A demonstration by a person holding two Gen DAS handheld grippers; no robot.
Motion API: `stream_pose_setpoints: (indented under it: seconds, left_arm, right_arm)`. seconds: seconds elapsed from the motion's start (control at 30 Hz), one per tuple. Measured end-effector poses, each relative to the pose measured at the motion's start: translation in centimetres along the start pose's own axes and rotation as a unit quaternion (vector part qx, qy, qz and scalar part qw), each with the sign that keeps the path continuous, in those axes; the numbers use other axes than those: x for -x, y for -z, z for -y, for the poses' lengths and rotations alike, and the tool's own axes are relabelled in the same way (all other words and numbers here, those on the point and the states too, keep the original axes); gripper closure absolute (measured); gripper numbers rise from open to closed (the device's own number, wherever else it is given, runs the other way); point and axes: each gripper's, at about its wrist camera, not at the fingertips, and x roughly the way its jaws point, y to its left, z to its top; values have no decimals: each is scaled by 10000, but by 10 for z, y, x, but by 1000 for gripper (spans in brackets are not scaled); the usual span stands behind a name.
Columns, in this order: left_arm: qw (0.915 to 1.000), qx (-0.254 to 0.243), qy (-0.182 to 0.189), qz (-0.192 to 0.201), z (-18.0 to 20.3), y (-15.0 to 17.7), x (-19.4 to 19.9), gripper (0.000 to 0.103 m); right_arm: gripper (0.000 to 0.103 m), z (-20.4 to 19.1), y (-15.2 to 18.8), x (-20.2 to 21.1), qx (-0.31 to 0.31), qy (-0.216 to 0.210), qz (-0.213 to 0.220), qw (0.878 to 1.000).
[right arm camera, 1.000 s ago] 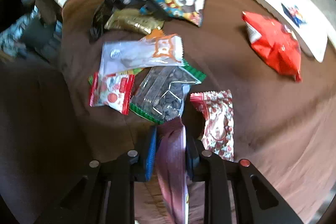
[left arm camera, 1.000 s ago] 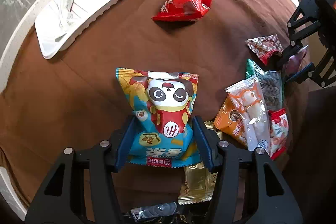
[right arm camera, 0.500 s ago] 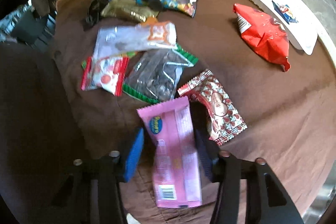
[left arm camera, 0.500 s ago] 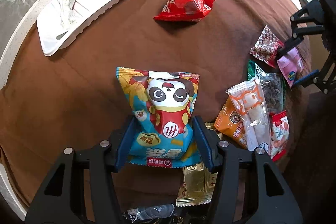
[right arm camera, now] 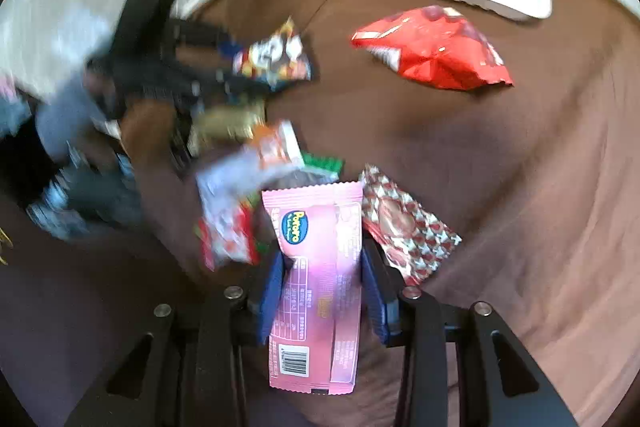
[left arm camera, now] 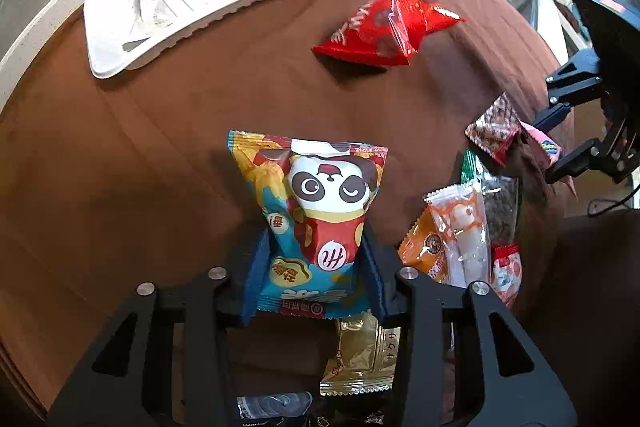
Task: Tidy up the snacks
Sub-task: 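Grasp the pink bar with the right tool while the left tool lifts the panda bag, then carry the panda bag and pink bar to the tray and open both tools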
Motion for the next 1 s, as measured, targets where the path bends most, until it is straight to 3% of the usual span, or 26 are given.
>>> stream_pose_setpoints:
  seconds: [0.17,0.37,0.67,1.0]
  left_arm:
    - [9992,255,291,60,-10,-1,4,65]
    - [9949,699,682,267,-29,-8,14,65]
    - [9814,1376,1025,865,-70,-37,45,66]
    - [9665,1940,1007,1348,-130,-98,61,65]
  right_arm:
    - [62,11,-7,11,-796,-863,436,9921]
    - [62,13,-15,13,-1486,-1699,798,9709]
    - [62,32,-51,20,-1972,-2351,1273,9432]
    - [62,61,-140,31,-2177,-2523,1879,9239]
